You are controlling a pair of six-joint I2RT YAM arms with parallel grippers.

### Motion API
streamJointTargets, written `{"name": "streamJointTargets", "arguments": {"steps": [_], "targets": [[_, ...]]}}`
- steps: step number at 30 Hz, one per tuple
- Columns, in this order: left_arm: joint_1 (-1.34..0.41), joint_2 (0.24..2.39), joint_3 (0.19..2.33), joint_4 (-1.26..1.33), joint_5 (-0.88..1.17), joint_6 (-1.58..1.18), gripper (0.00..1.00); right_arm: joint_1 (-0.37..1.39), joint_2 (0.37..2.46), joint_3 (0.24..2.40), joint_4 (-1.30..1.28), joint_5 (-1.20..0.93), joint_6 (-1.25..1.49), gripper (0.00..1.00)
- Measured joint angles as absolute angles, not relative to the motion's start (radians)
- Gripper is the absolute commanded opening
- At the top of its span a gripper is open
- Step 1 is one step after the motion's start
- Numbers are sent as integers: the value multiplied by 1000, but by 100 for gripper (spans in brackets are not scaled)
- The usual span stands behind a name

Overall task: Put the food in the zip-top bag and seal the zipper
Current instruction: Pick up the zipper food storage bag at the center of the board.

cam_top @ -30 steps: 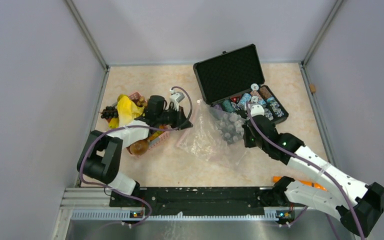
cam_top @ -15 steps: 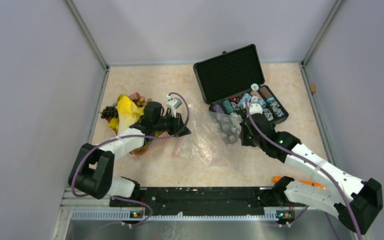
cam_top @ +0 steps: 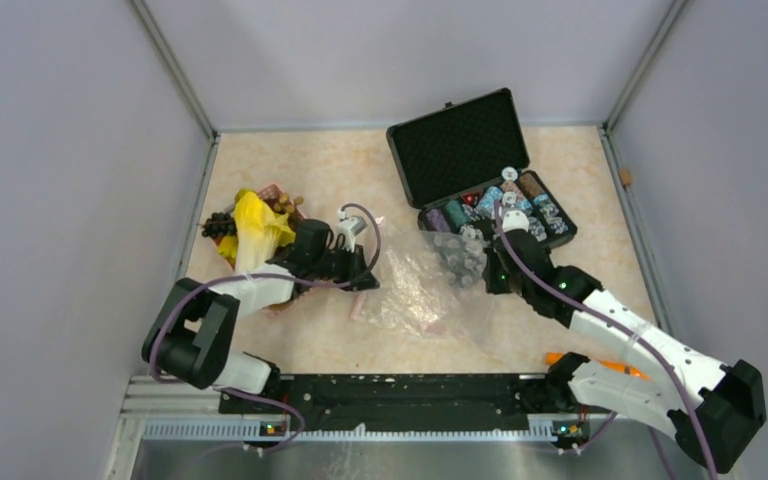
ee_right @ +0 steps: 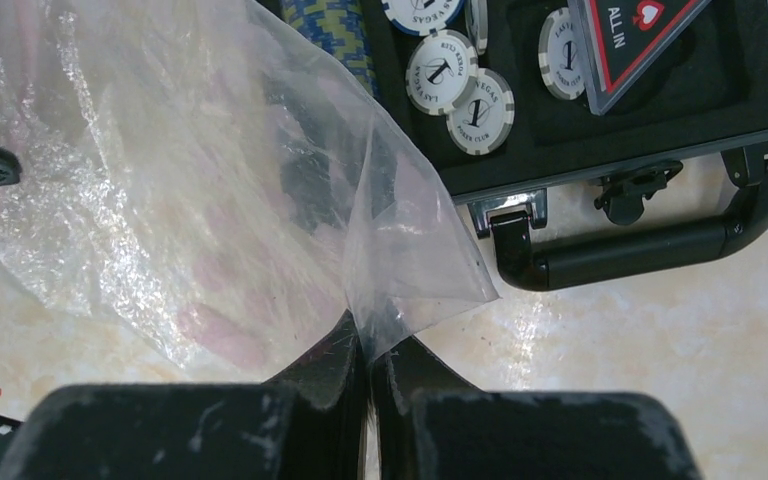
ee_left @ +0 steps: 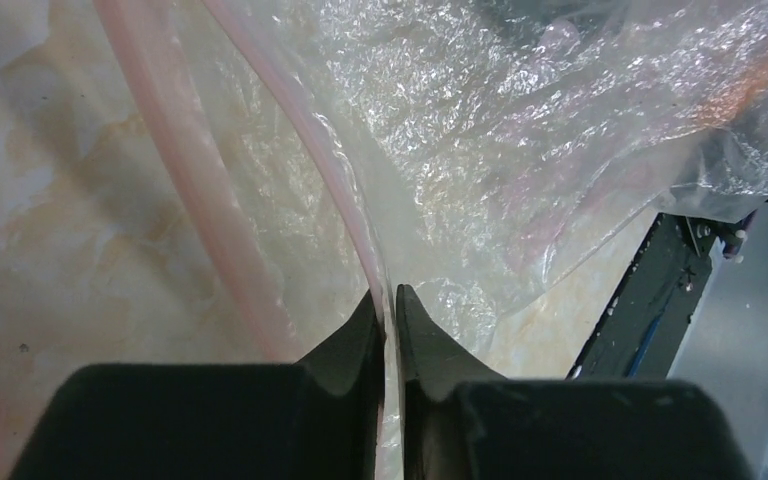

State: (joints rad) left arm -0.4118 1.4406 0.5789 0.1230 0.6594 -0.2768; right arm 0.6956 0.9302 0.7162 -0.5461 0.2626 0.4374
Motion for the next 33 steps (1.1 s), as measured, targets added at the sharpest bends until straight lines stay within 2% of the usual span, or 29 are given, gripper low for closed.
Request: {"name": "streamJointTargets", "arguments": {"steps": [1, 2, 3, 4, 5, 7, 10, 14, 18, 22, 24, 27, 33], "targets": [[-413, 1434, 579, 119, 659, -279, 0, 694, 930, 712, -545, 263, 439, 3], [-414, 1422, 579, 113, 656, -281, 0, 693, 931, 710, -546, 262, 440, 15], [-415, 1403, 579, 105, 655, -281, 0, 692, 931, 708, -546, 263, 443, 36], [-415, 1384, 579, 100, 653, -280, 0, 691, 931, 708, -547, 263, 446, 45], [-415, 1357, 579, 92, 652, -282, 0, 690, 932, 708, -547, 263, 455, 50], [-415, 1286, 578, 79, 653, -287, 0, 690, 937, 709, -553, 264, 458, 66], [-415, 1169, 580, 51, 648, -290, 0, 689, 945, 725, -590, 270, 467, 70], [-415, 1032, 629, -63, 616, -277, 0, 688, 944, 801, -635, 297, 472, 71], [-415, 986, 703, -160, 588, -267, 0, 673, 920, 851, -645, 352, 483, 76], [-415, 984, 723, -230, 579, -285, 0, 656, 903, 883, -667, 363, 503, 76], [-416, 981, 732, -284, 582, -289, 0, 656, 885, 889, -649, 321, 516, 76], [-421, 953, 773, -386, 561, -291, 0, 655, 865, 889, -595, 221, 542, 70], [-423, 889, 1033, -669, 387, -286, 0, 654, 973, 835, -430, 24, 605, 66]]}}
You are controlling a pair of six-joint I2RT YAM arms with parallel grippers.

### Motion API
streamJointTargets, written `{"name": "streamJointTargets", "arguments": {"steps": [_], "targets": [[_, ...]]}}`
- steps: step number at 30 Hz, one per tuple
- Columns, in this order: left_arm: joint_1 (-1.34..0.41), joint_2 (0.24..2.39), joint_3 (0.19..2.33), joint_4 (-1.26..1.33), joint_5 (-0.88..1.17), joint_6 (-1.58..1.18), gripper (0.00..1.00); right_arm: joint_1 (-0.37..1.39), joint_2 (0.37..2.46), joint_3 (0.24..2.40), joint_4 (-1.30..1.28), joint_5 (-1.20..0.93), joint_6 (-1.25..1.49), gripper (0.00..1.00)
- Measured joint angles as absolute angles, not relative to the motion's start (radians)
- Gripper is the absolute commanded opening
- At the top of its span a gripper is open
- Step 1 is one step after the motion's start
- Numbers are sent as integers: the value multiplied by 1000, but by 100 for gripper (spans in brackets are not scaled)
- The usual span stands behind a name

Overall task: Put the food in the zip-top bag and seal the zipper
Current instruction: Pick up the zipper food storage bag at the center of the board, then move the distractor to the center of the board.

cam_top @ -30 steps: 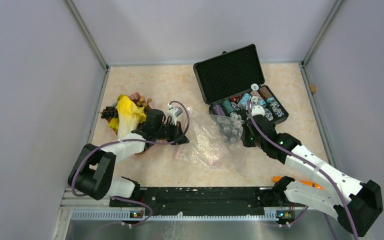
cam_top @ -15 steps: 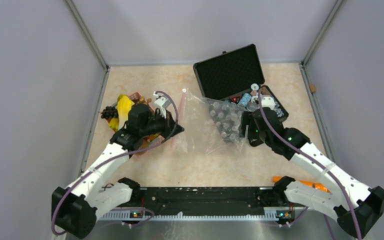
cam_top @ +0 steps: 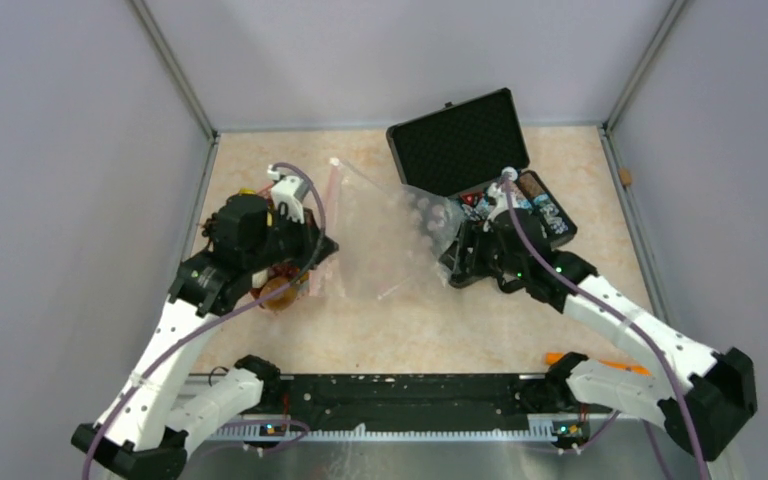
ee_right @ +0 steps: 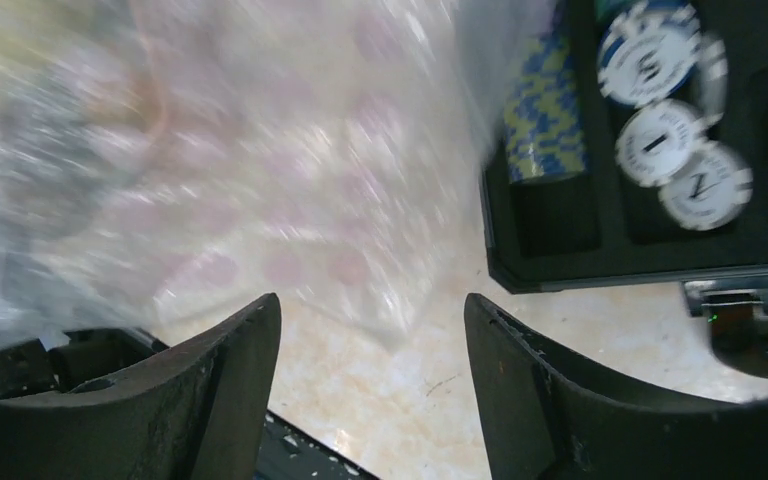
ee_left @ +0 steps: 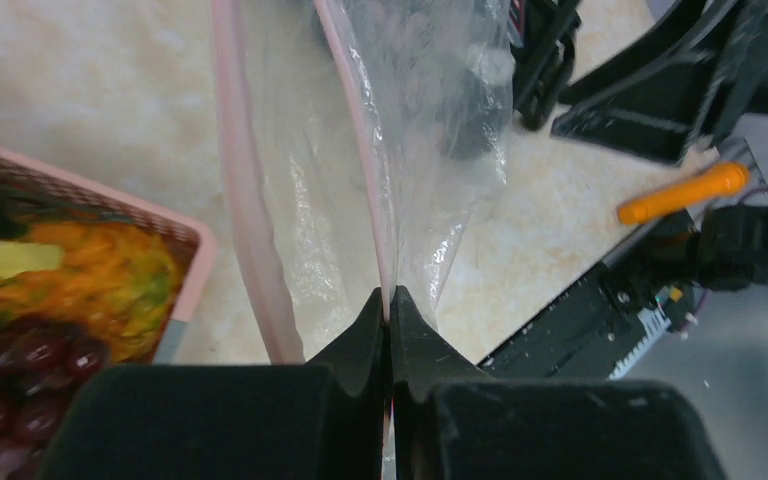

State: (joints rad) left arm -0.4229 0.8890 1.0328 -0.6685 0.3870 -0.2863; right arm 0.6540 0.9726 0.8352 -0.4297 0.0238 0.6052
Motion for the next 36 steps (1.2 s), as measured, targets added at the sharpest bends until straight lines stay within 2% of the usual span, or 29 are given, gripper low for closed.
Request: {"name": "streamJointTargets", "arguments": {"steps": [4, 11, 18, 25, 36], "targets": [[-423, 835, 1126, -788, 234, -290, 0, 654, 1077, 743, -309, -75, 656, 69], [-423, 814, 1125, -850, 158, -314, 0, 667, 1272, 730, -171, -161, 678, 73], [-423, 826, 1120, -846, 157, -320, 0, 767, 1518, 809, -128, -31, 641, 76], [-424, 833, 1089, -820, 193, -332, 0, 810, 1666, 894, -117, 125, 636, 79], [-424, 821, 1072, -778, 260, -347, 0, 680, 1728, 977, 15, 235, 566, 81]]}}
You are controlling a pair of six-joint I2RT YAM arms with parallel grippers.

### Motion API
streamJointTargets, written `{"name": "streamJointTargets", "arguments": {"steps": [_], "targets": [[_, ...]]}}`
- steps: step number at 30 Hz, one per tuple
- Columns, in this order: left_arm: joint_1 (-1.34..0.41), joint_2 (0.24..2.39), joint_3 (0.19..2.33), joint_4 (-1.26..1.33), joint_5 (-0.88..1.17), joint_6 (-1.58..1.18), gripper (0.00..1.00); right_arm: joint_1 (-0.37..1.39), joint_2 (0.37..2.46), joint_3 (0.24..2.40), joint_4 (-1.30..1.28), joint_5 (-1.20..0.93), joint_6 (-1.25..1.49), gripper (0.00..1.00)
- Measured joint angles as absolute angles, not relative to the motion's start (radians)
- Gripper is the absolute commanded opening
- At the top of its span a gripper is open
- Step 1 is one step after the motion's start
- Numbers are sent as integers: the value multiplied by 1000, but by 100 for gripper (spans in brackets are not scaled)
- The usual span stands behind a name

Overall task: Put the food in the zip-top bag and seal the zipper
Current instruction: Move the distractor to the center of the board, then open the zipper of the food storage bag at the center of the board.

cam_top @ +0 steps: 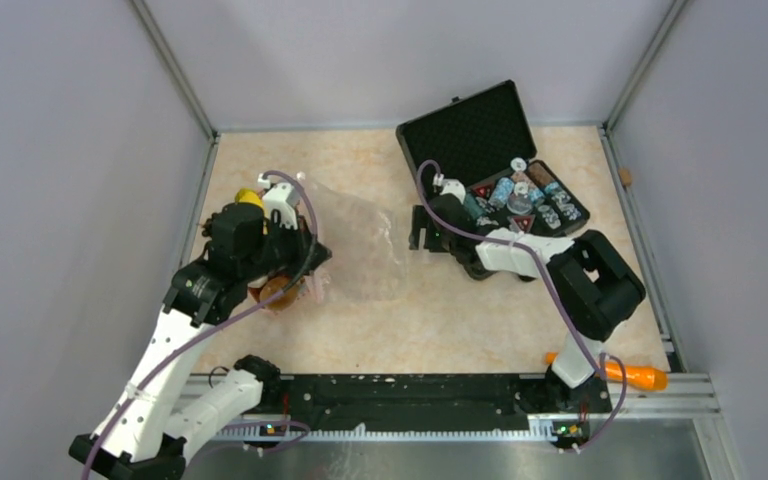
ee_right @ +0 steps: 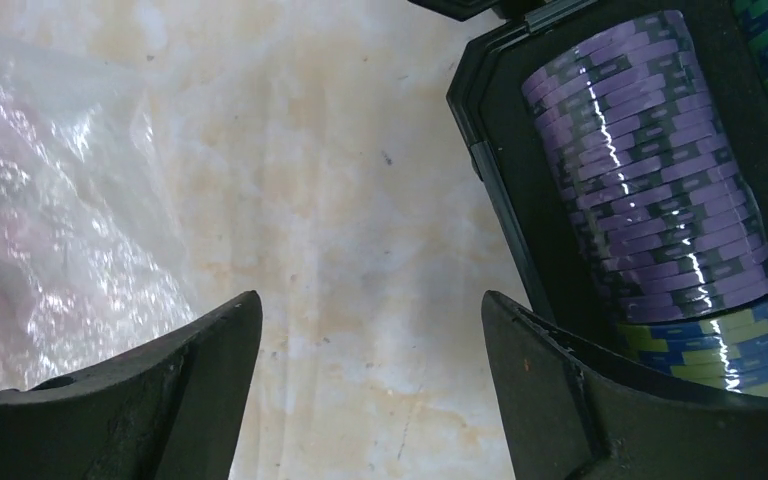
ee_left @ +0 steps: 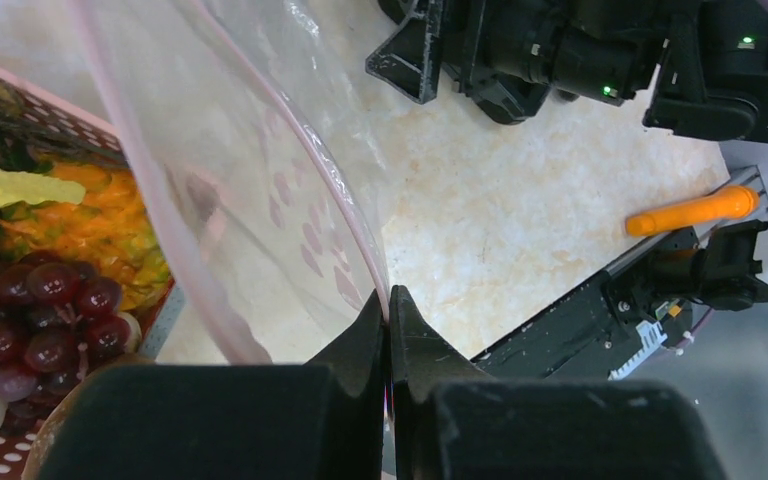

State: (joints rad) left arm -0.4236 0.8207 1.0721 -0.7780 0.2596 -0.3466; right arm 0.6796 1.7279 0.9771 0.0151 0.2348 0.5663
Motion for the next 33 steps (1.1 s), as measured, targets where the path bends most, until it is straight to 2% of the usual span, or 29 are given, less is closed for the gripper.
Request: {"name": "streamJointTargets", "arguments": {"steps": [8, 15, 20, 23, 28, 33], "targets": [[-424, 830, 1036, -737, 355, -350, 0, 633, 1790, 1019, 40, 233, 531, 82], [-424, 836, 1002, -684, 435, -360, 0, 519, 1805, 1033, 58, 141, 506, 82], [-426, 839, 953, -616, 501, -364, 0, 443, 1784, 1055, -26, 69, 472, 78], [-428, 858, 917, -575, 519, -364, 0, 420, 1680, 1035, -94, 33, 480, 78], [-446, 880, 851, -490, 528, -364, 0, 416, 1326, 980, -131, -50, 552, 74], [-500, 915, 826, -408, 518, -359, 0, 511, 1158, 984, -123, -75, 627, 72]]}}
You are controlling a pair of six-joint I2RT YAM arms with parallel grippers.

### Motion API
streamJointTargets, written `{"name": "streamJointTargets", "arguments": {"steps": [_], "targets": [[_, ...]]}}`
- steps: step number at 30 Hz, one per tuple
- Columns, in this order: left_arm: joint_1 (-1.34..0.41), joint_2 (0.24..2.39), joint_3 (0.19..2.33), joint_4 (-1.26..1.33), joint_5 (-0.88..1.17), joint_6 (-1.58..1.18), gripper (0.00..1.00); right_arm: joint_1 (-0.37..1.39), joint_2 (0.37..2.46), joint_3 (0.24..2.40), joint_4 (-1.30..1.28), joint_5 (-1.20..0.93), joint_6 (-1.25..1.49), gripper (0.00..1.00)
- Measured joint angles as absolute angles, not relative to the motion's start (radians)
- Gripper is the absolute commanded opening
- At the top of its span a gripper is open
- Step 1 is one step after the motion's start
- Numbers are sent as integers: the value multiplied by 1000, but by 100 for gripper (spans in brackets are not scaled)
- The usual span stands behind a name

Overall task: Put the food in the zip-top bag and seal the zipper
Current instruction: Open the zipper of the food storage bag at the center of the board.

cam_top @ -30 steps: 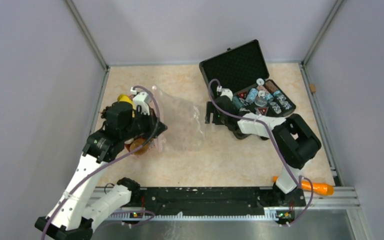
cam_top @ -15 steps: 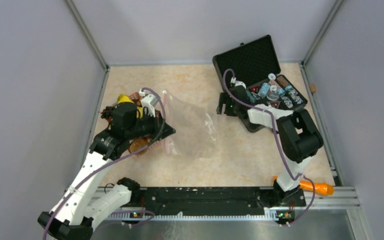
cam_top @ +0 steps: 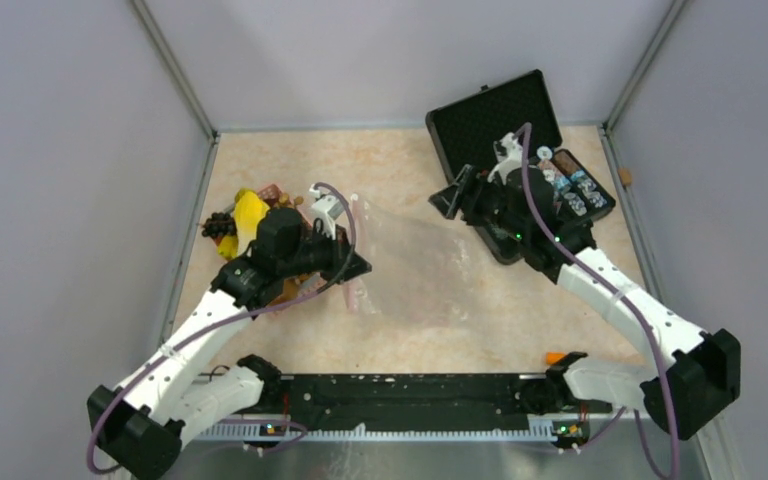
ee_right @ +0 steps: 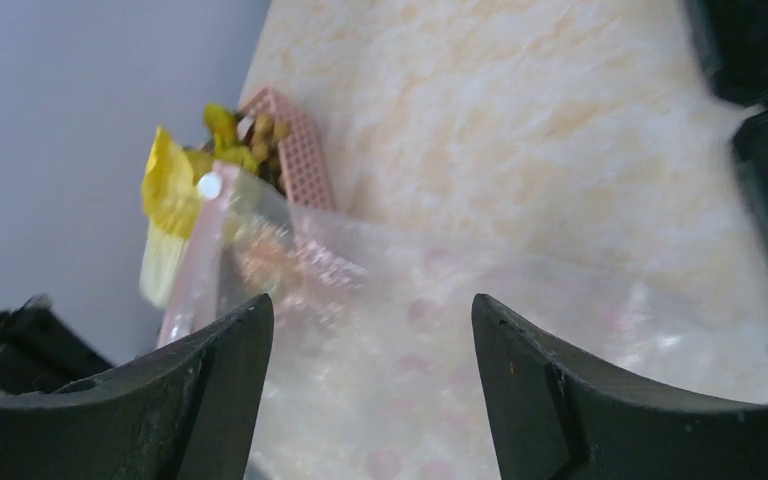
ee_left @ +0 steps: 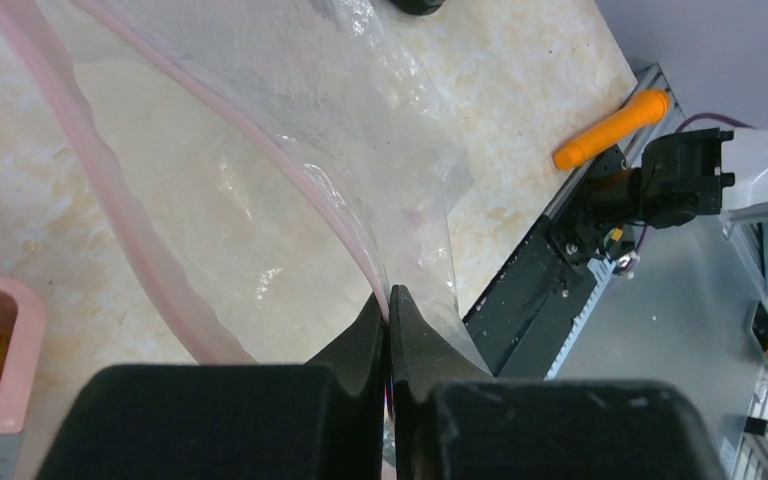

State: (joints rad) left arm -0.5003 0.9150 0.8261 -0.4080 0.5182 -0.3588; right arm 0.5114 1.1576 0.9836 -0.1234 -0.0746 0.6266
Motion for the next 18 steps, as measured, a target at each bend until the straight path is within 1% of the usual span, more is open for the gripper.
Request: {"name": "streamJointTargets", "arguments": {"steps": [4, 6, 8, 12, 18], "targets": [[-574, 970, 826, -372, 466, -336, 0, 659, 1181, 984, -159, -35, 679, 75], [-630, 997, 828, -374, 414, -312, 0, 727, 1207, 986, -186, 14, 694, 75], [-669, 1013, 828, -376, 375, -292, 0, 788, 1232, 989, -196, 56, 712, 73], [-707, 1005, 828, -369, 319, -275, 0, 845, 1240, 992, -204, 102, 739, 73], [-764, 1004, 828, -357, 242, -262, 0, 881, 1246, 1025, -225, 149, 768, 70]]}}
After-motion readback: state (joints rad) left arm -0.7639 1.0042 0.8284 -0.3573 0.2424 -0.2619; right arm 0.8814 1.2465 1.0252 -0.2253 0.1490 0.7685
